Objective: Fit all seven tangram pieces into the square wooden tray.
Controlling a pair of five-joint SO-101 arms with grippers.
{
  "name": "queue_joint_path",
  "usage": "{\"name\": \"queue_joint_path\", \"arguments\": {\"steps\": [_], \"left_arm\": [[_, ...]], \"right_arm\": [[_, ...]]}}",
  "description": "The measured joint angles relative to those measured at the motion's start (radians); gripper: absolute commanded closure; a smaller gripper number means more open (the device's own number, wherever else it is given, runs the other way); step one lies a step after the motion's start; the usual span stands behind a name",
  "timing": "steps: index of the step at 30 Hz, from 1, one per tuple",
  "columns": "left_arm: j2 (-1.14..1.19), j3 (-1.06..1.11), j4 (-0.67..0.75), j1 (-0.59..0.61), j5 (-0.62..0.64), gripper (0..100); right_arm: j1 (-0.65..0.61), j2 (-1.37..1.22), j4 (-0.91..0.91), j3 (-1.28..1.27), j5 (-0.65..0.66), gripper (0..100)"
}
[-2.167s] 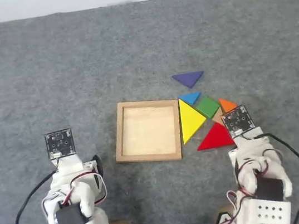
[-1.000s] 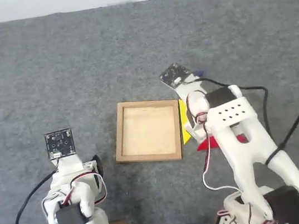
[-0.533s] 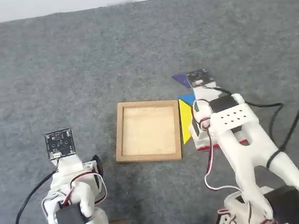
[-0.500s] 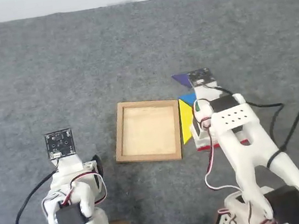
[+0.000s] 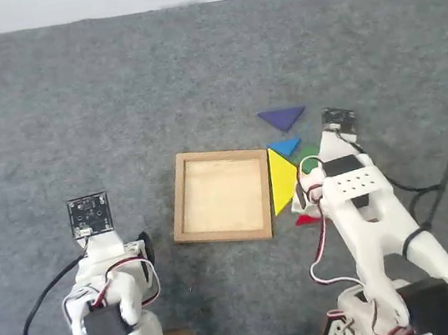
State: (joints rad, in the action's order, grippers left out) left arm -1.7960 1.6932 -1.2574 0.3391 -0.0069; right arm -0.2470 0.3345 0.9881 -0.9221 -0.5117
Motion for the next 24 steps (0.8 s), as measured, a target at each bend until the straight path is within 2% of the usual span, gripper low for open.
{"name": "queue_joint_path", "arguments": {"steps": [4,9,16,21,24], "left_arm": [[0.000,0.000,0.000,0.000,0.000,81],[0.000,0.000,0.000,0.000,0.000,81],[0.000,0.000,0.000,0.000,0.000,81],[0.000,0.000,0.000,0.000,0.000,81],[0.000,0.000,0.000,0.000,0.000,81]], "right_arm": [[0.000,0.000,-0.023,0.000,-0.110,69.7],[0.002,-0.002,-0.025,0.000,-0.175,69.9],[0.032,-0.164,-0.083,0.046,-0.181,70.0],[0.107,-0.318,0.043,0.193,-0.176,70.0],[0.161,-0.385,0.112,0.267,-0.087,70.6]]}}
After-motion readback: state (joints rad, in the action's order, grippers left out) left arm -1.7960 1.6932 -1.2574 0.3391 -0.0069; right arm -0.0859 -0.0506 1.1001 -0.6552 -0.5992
